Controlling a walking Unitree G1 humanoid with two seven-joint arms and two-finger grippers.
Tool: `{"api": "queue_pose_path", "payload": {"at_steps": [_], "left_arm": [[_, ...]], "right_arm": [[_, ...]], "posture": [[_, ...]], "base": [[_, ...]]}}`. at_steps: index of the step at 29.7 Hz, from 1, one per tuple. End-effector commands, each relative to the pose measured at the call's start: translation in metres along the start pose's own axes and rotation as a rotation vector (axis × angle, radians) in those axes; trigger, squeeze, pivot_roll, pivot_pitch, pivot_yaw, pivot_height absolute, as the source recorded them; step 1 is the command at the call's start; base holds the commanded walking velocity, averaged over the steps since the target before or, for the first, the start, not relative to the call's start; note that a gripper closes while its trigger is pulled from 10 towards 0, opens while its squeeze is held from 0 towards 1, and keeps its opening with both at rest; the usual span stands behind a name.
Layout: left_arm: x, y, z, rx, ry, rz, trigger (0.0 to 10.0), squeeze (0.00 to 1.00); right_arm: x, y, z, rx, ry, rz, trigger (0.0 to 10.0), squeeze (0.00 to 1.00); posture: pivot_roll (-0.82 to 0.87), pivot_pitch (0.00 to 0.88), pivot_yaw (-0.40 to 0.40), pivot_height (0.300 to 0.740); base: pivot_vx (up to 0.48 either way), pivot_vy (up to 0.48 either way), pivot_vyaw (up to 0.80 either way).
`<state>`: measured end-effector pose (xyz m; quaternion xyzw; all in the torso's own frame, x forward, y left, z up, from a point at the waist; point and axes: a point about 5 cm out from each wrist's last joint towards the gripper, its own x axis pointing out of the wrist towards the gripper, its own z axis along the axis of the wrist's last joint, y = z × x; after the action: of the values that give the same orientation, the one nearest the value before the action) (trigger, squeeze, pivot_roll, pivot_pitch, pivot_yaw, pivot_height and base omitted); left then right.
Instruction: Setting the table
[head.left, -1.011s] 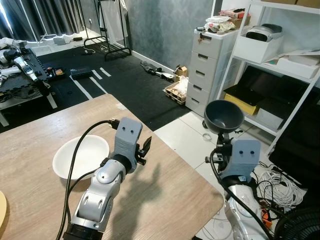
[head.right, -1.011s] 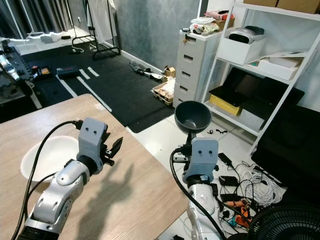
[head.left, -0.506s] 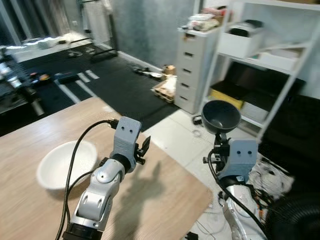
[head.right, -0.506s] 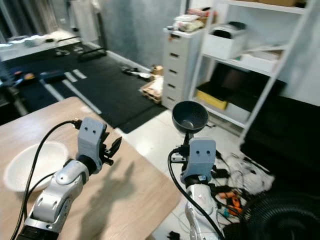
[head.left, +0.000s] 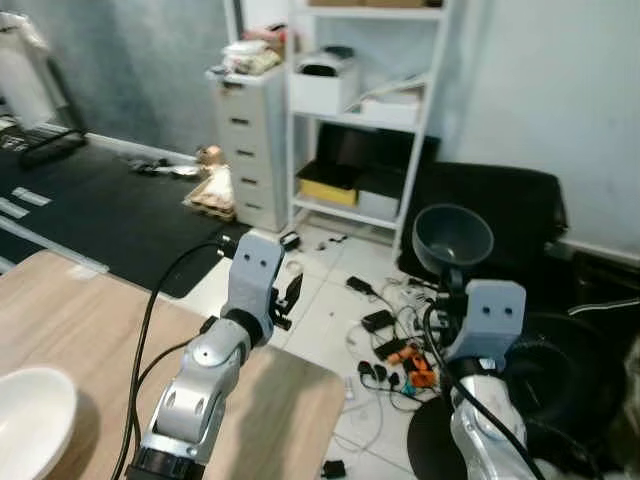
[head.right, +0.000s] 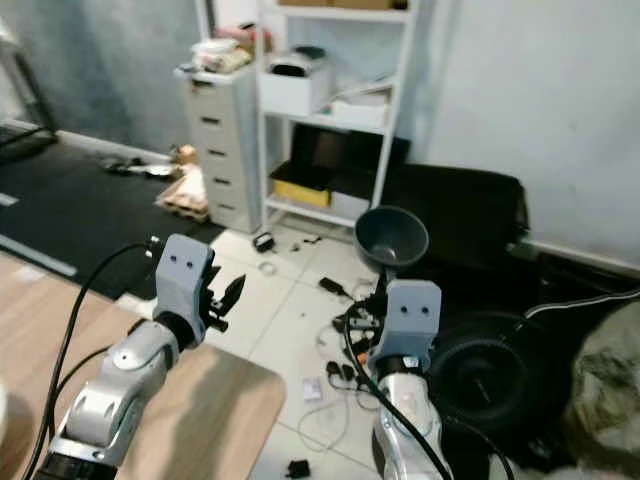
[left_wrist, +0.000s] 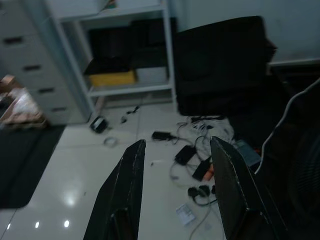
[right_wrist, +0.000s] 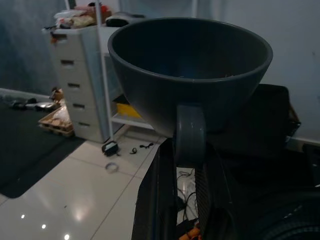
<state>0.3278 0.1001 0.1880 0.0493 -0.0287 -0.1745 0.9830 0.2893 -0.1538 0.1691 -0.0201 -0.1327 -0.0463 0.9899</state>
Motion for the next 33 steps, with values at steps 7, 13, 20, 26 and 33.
{"api": "queue_pose_path", "payload": {"at_steps": [7,13,20,26,33], "left_arm": [[-0.0007,-0.0006,-0.0031,0.006,0.016,-0.004,10.0,0.00],[-0.0004,-0.0009,-0.0032,0.004,0.016,-0.006,10.0,0.00],[-0.0002,-0.0010,-0.0033,0.002,0.017,-0.007,10.0,0.00],[0.0002,-0.0007,-0.0034,0.002,0.017,-0.007,10.0,0.00],[0.0003,-0.0005,-0.0036,-0.001,0.018,-0.007,10.0,0.00]], "right_arm": [[-0.0011,0.0018,0.0012,0.006,-0.002,0.000,10.0,0.00],[-0.0013,0.0018,0.0010,0.005,-0.001,0.000,10.0,0.00],[-0.0011,0.0019,0.0012,0.004,-0.001,-0.002,10.0,0.00],[-0.0010,0.0019,0.0012,0.004,-0.001,-0.002,10.0,0.00],[-0.0008,0.0018,0.0014,0.003,-0.001,-0.003,10.0,0.00]], "posture": [[0.01,0.060,0.145,0.740],[0.01,0.061,0.146,0.740],[0.01,0.060,0.147,0.740],[0.01,0.060,0.147,0.740],[0.01,0.060,0.147,0.740]], "base": [[0.000,0.000,-0.80],[0.000,0.000,-0.80],[0.000,0.000,-0.80],[0.000,0.000,-0.80],[0.000,0.000,-0.80]]}}
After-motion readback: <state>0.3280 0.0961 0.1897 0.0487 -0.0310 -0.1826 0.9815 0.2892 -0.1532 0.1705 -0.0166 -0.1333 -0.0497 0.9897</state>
